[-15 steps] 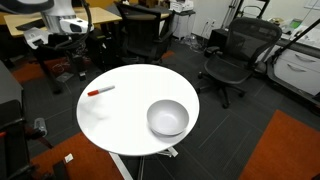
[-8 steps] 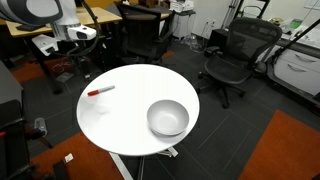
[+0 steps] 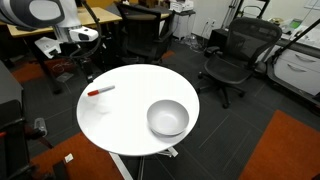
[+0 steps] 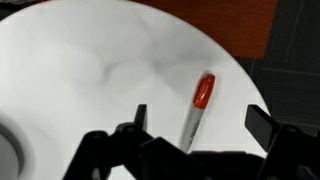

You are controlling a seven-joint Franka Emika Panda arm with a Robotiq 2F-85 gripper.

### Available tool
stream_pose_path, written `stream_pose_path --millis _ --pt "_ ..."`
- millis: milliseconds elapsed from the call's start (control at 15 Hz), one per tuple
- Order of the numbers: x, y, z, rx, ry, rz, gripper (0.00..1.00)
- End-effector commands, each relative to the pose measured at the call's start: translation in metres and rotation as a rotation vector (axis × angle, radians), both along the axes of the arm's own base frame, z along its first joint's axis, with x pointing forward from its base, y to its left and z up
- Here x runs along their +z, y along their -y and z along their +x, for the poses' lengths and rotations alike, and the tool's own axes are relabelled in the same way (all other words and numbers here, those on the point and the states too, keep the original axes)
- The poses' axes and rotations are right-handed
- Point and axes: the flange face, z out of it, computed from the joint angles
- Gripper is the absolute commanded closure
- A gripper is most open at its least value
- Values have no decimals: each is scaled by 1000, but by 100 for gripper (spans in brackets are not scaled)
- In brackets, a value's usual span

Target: Put the marker in the bowl

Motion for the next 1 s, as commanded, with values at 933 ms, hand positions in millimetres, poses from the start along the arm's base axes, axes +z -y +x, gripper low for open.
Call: stream_pose_path --millis 933 --pt "-70 -5 44 -13 51 15 0"
